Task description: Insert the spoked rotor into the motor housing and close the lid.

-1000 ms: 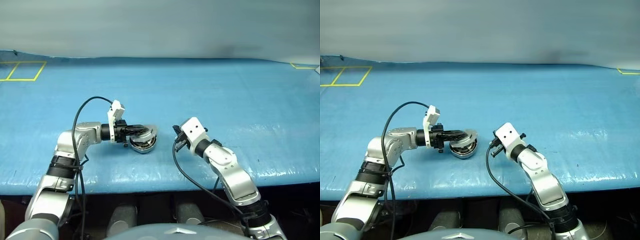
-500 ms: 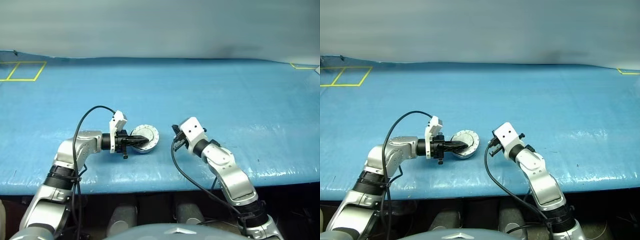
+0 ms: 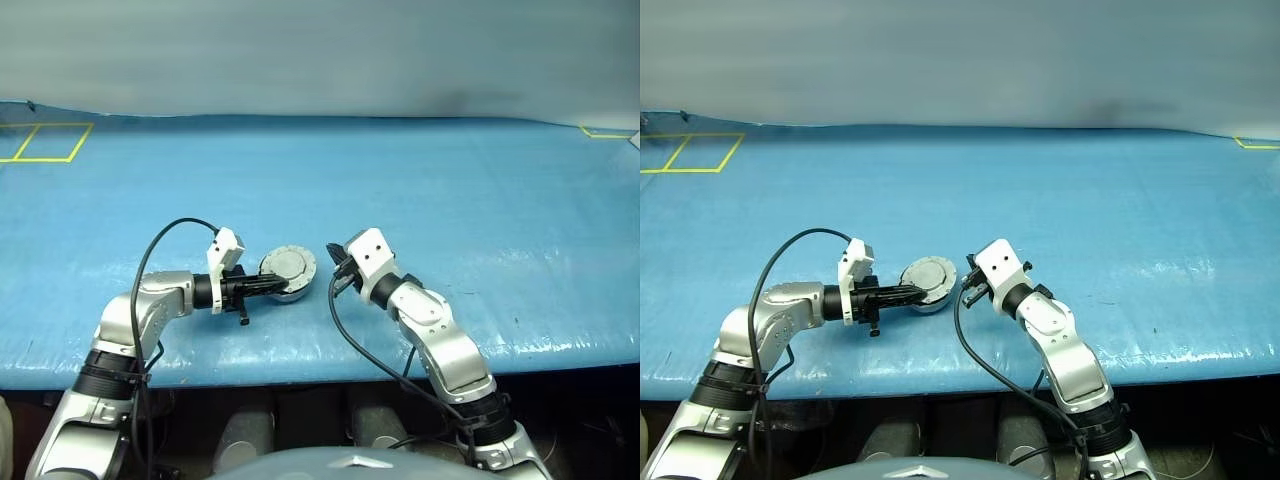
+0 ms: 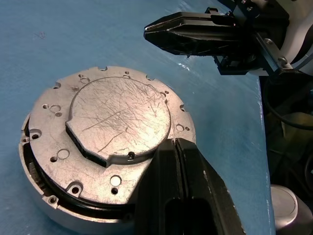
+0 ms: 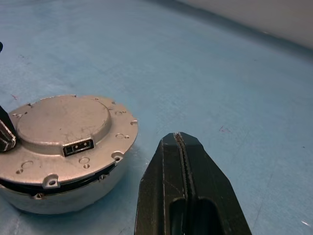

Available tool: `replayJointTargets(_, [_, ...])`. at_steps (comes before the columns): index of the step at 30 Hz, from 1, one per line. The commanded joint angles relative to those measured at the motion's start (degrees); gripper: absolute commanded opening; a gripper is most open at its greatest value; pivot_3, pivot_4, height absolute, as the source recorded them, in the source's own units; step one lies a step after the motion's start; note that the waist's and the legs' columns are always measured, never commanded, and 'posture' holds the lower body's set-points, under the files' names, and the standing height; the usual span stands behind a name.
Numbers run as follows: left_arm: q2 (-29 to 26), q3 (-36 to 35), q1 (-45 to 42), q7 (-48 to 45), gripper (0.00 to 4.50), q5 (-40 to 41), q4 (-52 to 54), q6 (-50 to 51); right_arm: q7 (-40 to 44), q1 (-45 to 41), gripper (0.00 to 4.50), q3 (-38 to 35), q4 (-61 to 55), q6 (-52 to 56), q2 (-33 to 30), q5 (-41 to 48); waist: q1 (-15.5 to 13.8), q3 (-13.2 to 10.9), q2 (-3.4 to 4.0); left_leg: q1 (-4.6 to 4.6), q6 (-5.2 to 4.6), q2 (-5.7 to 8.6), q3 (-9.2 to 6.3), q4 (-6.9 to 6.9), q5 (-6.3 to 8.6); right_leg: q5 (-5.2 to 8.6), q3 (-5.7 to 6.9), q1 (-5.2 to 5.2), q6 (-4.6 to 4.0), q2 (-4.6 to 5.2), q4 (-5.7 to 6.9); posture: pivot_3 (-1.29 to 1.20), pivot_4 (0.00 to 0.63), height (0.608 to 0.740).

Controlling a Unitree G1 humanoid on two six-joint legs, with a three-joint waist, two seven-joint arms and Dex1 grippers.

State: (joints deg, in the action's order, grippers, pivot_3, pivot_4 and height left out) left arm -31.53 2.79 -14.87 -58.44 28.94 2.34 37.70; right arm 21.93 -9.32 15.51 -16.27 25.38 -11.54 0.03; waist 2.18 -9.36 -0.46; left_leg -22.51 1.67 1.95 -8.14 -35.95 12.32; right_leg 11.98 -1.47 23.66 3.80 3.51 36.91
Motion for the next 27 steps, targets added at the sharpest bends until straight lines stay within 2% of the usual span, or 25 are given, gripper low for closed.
replayJointTargets(1, [-0.6, -4.4, 0.4, 0.2, 0.03, 2.5, 2.4, -1.7, 0.9, -1.4, 0.00, 0.5, -0.9, -1.8, 0.9, 1.1, 0.0, 0.0, 0.00, 0.00, 0.00, 0.00, 0.00, 0.00, 0.00, 0.00, 0.00, 0.00, 0.00, 0.00, 0.00, 0.00, 0.150, 0.740])
replayJointTargets(8, [-2.2, -8.4, 2.2, -1.5, 0.03, 6.6, 4.3, -0.6, 2.3, -2.1, 0.00, 2.8, -0.4, -2.2, 1.8, 1.3, 0.0, 0.0, 0.01, -0.02, 0.00, 0.01, 0.00, 0.04, 0.00, 0.00, 0.00, 0.02, -0.01, 0.01, -0.02, 0.00, 0.150, 0.740])
replayJointTargets(14, [-3.3, -9.3, 4.2, -0.2, 0.03, 6.1, 4.7, -2.0, 5.7, -2.0, 0.00, 4.1, 0.0, -2.2, 2.5, 4.0, 0.0, 0.0, 0.01, -0.01, 0.00, 0.00, 0.00, 0.03, 0.00, 0.01, 0.00, 0.01, -0.02, 0.00, -0.02, 0.00, 0.150, 0.740])
replayJointTargets(17, [-3.8, -9.2, 5.3, 0.4, 0.00, 3.6, 4.9, -5.8, 6.9, -1.9, 0.51, 4.6, 0.9, -2.8, 2.7, 4.8, 0.1, 0.0, 0.02, -0.01, 0.00, 0.00, 0.00, 0.05, 0.00, 0.02, 0.00, 0.02, -0.04, 0.00, -0.02, 0.00, 0.150, 0.740])
replayJointTargets(23, [-5.4, -6.5, 7.6, -1.3, 0.00, -2.2, 3.1, -14.3, 8.1, -3.0, 2.50, 5.7, 3.2, -4.5, 4.0, 5.1, 0.0, 0.0, 0.03, -0.02, 0.01, -0.01, 0.01, 0.07, 0.00, 0.02, -0.01, 0.05, -0.05, 0.00, -0.03, 0.00, 0.150, 0.740])
replayJointTargets(27, [-5.8, -5.9, 8.1, -2.3, 0.00, -3.2, 2.2, -15.9, 7.1, -4.0, 3.83, 5.5, 5.0, -4.7, 4.7, 4.8, 0.0, 0.0, 0.03, -0.01, 0.01, 0.00, 0.02, 0.06, 0.01, 0.02, -0.01, 0.04, -0.05, 0.01, -0.03, 0.00, 0.150, 0.740])
